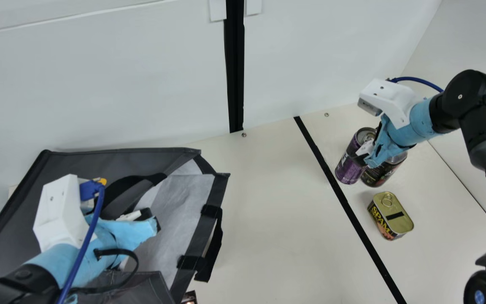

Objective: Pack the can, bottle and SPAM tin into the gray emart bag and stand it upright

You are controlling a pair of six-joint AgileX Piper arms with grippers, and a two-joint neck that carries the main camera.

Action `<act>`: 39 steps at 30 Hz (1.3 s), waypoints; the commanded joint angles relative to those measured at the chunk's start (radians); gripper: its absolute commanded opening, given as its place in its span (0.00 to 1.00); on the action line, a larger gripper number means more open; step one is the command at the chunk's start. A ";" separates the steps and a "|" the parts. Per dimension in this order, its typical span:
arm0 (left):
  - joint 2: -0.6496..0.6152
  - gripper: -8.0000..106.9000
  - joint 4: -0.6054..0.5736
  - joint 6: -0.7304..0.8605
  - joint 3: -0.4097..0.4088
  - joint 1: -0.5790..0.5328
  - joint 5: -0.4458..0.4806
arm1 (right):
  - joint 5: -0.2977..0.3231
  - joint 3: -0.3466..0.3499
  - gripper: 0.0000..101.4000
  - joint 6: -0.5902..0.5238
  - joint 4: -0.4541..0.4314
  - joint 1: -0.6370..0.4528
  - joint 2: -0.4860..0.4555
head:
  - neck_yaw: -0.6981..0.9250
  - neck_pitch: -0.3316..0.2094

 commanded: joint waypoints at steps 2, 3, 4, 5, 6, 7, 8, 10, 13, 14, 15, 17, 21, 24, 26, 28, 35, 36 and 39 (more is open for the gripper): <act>0.000 0.00 0.000 0.000 0.000 0.000 0.000 | 0.002 0.023 0.00 -0.018 0.018 0.002 -0.014 | -0.001 -0.023; 0.000 0.00 0.000 0.000 0.000 0.000 0.000 | 0.002 0.031 0.00 -0.023 0.024 0.003 -0.020 | -0.001 -0.023; 0.000 0.00 0.000 0.000 0.000 0.000 0.000 | 0.002 0.038 0.00 -0.028 0.030 0.004 -0.025 | -0.001 -0.023; 0.000 0.00 0.000 0.000 0.000 0.000 0.000 | 0.002 0.045 0.00 -0.033 0.035 0.006 -0.031 | -0.001 -0.023; 0.000 0.00 0.000 0.000 0.000 0.000 0.000 | 0.002 0.052 0.00 -0.038 0.041 0.008 -0.036 | -0.001 -0.023; 0.000 0.00 0.000 0.000 0.000 0.000 0.000 | 0.002 0.060 0.00 -0.043 0.048 0.009 -0.041 | -0.001 -0.023; 0.000 0.00 0.000 0.000 0.000 0.000 0.000 | 0.002 0.067 0.00 -0.048 0.054 0.010 -0.047 | -0.001 -0.023; 0.000 0.00 0.000 0.000 0.000 0.000 0.000 | 0.002 0.078 0.00 -0.051 0.064 0.018 -0.056 | -0.001 -0.023; 0.000 0.00 0.000 0.000 0.000 0.000 0.000 | 0.002 0.097 0.00 -0.060 0.080 0.026 -0.073 | -0.001 -0.023; 0.000 0.00 0.000 0.000 0.000 0.000 0.000 | 0.002 0.102 0.00 -0.061 0.084 0.030 -0.077 | -0.001 -0.023; 0.000 0.00 0.000 0.000 0.000 0.000 0.000 | 0.002 0.107 0.00 -0.063 0.089 0.034 -0.082 | -0.001 -0.023; 0.000 0.00 0.000 0.000 0.000 0.000 0.000 | 0.002 0.119 0.00 -0.068 0.098 0.040 -0.092 | -0.001 -0.023; 0.000 0.00 0.000 0.000 0.000 0.000 0.000 | 0.002 0.142 0.00 -0.078 0.114 0.056 -0.111 | -0.001 -0.023; 0.000 0.00 0.000 0.000 0.000 0.000 0.000 | 0.002 0.160 0.00 -0.086 0.123 0.070 -0.123 | -0.001 -0.023; 0.000 0.00 0.000 0.000 0.000 0.000 0.000 | 0.002 0.172 0.00 -0.094 0.129 0.077 -0.132 | -0.001 -0.023; 0.000 0.00 0.000 0.000 0.000 0.000 0.000 | 0.002 0.182 0.00 -0.098 0.134 0.087 -0.140 | -0.001 -0.023; 0.000 0.00 0.000 0.000 0.000 0.000 0.000 | 0.002 0.216 0.00 -0.117 0.155 0.114 -0.168 | -0.001 -0.023; 0.000 0.00 0.000 0.000 0.000 0.000 0.000 | 0.002 0.221 0.00 -0.119 0.159 0.119 -0.171 | -0.001 -0.023; 0.000 0.00 0.000 0.000 0.000 0.000 0.000 | 0.002 0.234 0.00 -0.120 0.170 0.135 -0.184 | -0.001 -0.023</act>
